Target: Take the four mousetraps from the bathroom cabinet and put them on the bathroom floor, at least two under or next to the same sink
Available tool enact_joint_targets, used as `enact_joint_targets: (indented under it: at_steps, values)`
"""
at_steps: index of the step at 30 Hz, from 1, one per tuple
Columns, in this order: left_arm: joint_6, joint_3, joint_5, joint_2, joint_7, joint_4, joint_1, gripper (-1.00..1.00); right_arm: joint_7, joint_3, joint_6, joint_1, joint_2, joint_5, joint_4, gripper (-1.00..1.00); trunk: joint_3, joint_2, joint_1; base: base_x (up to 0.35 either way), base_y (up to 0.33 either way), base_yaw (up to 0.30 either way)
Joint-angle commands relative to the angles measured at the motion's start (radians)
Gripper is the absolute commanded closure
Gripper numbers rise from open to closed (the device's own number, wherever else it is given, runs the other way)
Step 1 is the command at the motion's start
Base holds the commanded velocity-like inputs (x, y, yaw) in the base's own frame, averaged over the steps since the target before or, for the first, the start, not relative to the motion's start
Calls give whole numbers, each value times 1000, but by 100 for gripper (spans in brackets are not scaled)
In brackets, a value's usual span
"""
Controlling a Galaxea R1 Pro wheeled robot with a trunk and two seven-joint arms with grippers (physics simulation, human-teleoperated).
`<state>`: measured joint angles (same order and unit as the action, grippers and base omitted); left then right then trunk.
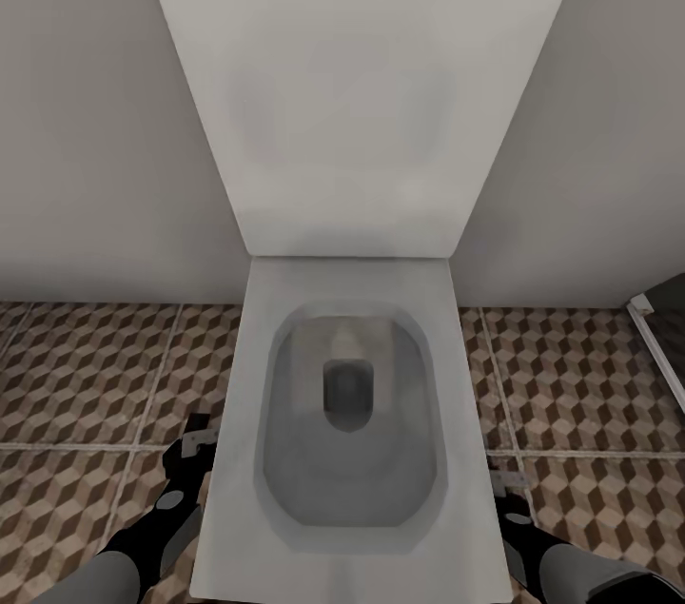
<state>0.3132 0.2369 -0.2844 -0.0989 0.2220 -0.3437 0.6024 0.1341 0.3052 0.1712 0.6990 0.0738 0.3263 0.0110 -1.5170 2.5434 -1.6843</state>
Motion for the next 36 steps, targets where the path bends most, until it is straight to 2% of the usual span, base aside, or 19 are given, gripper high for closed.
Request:
enact_joint_targets:
  at_steps: [1, 10, 36]
  values:
    - [3, 9, -6, -1, 7, 0, 0, 100, -1, 9, 0, 1, -1, 7, 1, 100, -1, 0, 0, 0, 0, 0]
    - [3, 9, -5, -1, 7, 0, 0, 100, -1, 10, -42, 1, -4, 1, 0, 100, -1, 0, 0, 0, 0, 0]
    - [3, 9, -4, -1, 7, 0, 0, 100, -1, 14, -47, 1, -5, 0, 0, 100, -1, 0, 0, 0, 0, 0]
